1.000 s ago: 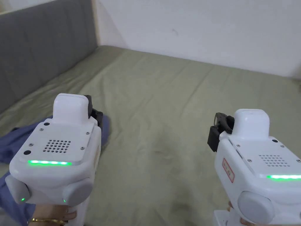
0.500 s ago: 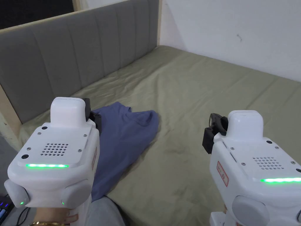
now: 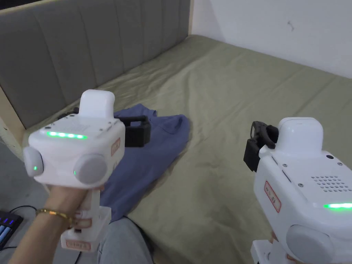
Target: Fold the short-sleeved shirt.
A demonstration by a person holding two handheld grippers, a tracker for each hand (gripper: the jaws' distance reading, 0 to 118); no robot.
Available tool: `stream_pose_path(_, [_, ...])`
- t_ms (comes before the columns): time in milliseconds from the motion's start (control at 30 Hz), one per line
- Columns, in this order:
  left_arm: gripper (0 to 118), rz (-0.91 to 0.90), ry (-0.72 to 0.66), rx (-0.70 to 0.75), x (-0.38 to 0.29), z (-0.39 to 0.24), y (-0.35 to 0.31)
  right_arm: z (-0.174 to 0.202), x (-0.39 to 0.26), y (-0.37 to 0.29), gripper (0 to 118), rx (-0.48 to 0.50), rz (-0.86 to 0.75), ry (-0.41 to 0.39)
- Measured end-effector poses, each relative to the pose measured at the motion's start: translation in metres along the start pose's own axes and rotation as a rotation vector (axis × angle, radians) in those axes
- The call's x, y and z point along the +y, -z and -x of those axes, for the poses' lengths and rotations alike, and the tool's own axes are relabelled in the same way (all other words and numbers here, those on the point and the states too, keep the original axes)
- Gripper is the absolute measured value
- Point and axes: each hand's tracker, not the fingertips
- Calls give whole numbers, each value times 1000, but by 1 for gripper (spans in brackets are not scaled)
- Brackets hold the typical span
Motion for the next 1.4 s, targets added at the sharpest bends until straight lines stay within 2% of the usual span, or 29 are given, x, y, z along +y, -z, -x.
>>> stream_pose_path(33, [117,42,-8,32,2,4,16,-2,0,0,0,0,3,0])
stream_pose_path(167, [117,178,29,-5,26,0,67,-8,0,4,0,-14,21,-2])
stream_pose_path(300, [117,315,138,-25,28,3,160,-14,-4,12,0,-52,51,13])
stream_pose_path(400, [117,463,192,16,19,1,217,-19,-9,23,0,-64,84,28])
stream_pose_path(567, [117,698,184,65,-4,1,296,-28,-17,44,0,-108,157,16])
stream_pose_path(633, [117,752,160,17,-13,1,318,-33,-21,53,0,-123,182,16])
stream_pose_path(667, [114,766,154,22,-16,0,325,-35,-22,55,0,-130,191,14])
stream_pose_path(767, [82,821,104,10,-24,-2,333,-39,-26,61,0,-146,216,18])
stream_pose_path(800, [82,825,74,-14,-25,-2,331,-40,-27,62,0,-149,224,22])
stream_pose_path(833, [63,779,40,-18,-23,-3,323,-42,-29,63,0,-150,232,27])
stream_pose_path(867, [49,742,43,-10,-22,-4,316,-42,-29,63,0,-149,238,31])
stream_pose_path(900, [24,693,34,-34,-23,-2,309,-42,-30,62,0,-146,243,42])
stream_pose_path(933, [4,661,22,-22,-25,0,301,-42,-30,59,0,-144,242,54])
stream_pose_path(1067, [4,546,-82,-21,-29,8,265,-39,-27,38,0,-143,229,57])
stream_pose_path(1233, [4,322,-183,19,9,17,200,-41,-21,1,0,-162,180,52])
stream_pose_path(1300, [4,237,-188,-6,35,17,176,-44,-20,-14,0,-170,153,68])
stream_pose_path(1400, [4,98,-107,2,77,9,130,-44,-19,-35,0,-194,114,71])
